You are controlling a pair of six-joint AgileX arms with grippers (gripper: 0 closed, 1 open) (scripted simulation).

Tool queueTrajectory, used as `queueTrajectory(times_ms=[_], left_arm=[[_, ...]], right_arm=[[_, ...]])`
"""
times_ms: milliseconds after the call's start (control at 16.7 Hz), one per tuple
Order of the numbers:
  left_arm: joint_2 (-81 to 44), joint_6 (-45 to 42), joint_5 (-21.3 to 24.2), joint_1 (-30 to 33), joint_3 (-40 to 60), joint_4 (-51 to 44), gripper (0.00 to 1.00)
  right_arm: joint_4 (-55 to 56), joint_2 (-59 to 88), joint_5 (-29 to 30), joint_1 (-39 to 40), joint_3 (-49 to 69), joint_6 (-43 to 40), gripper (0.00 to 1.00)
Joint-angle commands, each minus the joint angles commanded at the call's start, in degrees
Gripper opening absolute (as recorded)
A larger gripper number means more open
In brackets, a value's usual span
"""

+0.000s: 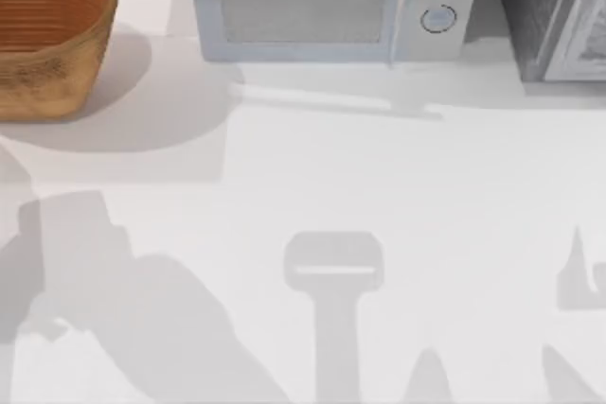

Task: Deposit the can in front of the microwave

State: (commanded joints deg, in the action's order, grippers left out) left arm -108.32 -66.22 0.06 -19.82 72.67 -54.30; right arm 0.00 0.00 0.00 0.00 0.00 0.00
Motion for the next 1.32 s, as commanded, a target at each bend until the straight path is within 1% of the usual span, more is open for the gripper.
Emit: queueTrajectory(times_ms=[480, 540, 1080, 1320], left_arm=[[0.0, 0.0, 0.0, 0.0, 0.0, 0.0, 0.02], [0.0, 0.0, 0.0, 0.0, 0.0, 0.0, 0.0], [0.2, -0.1, 0.0, 0.1, 0.1, -0.2, 0.0], [1.6, -0.2, 0.0, 0.3, 3.7, -5.7, 0.0]], right_arm=[[0.0, 0.0, 0.0, 0.0, 0.0, 0.0, 1.0], [0.0, 0.0, 0.0, 0.0, 0.0, 0.0, 1.0], [0.0, 0.0, 0.0, 0.0, 0.0, 0.0, 1.0], [0.0, 0.0, 0.0, 0.0, 0.0, 0.0, 1.0]])
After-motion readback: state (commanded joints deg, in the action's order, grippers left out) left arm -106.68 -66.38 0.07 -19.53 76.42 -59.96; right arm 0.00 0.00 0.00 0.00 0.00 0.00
